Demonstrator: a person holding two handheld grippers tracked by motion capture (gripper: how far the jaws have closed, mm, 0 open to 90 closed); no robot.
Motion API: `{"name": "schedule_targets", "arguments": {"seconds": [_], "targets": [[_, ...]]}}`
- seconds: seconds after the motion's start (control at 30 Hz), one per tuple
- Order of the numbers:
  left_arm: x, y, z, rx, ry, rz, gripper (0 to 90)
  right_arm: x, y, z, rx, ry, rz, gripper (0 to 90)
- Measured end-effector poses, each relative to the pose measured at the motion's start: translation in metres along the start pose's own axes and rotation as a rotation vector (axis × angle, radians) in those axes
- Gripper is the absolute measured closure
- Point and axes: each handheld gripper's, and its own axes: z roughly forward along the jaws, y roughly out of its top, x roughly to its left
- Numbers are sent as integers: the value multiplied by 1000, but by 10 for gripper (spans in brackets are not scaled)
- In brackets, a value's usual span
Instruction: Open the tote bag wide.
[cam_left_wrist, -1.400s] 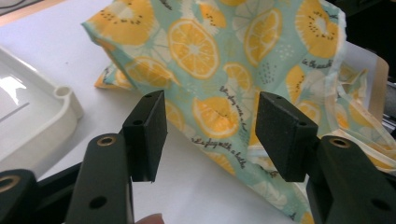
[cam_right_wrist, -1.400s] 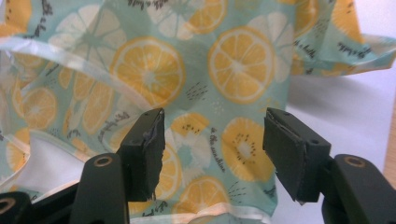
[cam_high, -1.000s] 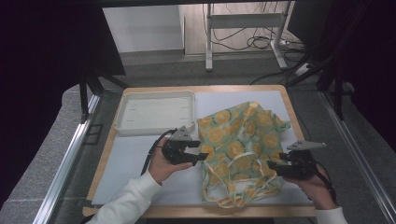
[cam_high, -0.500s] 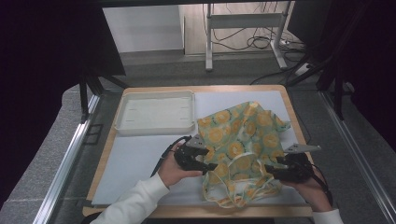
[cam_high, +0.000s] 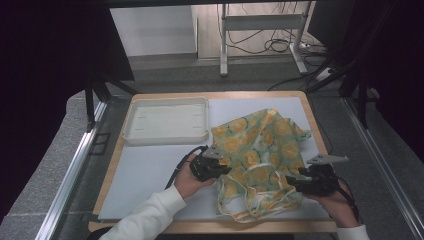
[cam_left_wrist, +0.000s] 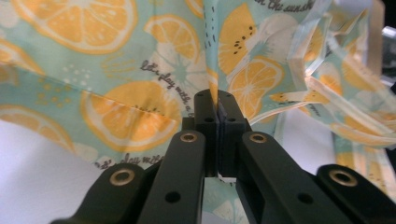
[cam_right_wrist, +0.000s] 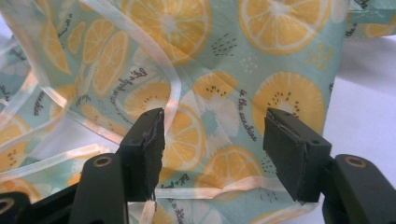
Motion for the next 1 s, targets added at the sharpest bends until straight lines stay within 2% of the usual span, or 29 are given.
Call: {"name": "schedule_targets", "arguments": {"seconds": [0.23,0.3,0.53,0.67,0.87,1.0], "targets": [[8,-1,-16,-49,-55,-46,900,0,-4,-3,1,2,3,377],[8,-2,-19,-57,-56,-46,899,1,-5,-1,13,13,0,373],[10,-3,-19,-55,-67,-63,899,20,-3,10,57,55,-38,358],[10,-3,-20,-52,-66,-60,899,23,-6,18,92,71,-51,348],[13,-4,-19,-48,-64,-68,898,30,-14,22,119,65,-51,345],[14,-4,-19,-43,-63,-66,899,32,-15,29,130,21,-59,369]]}}
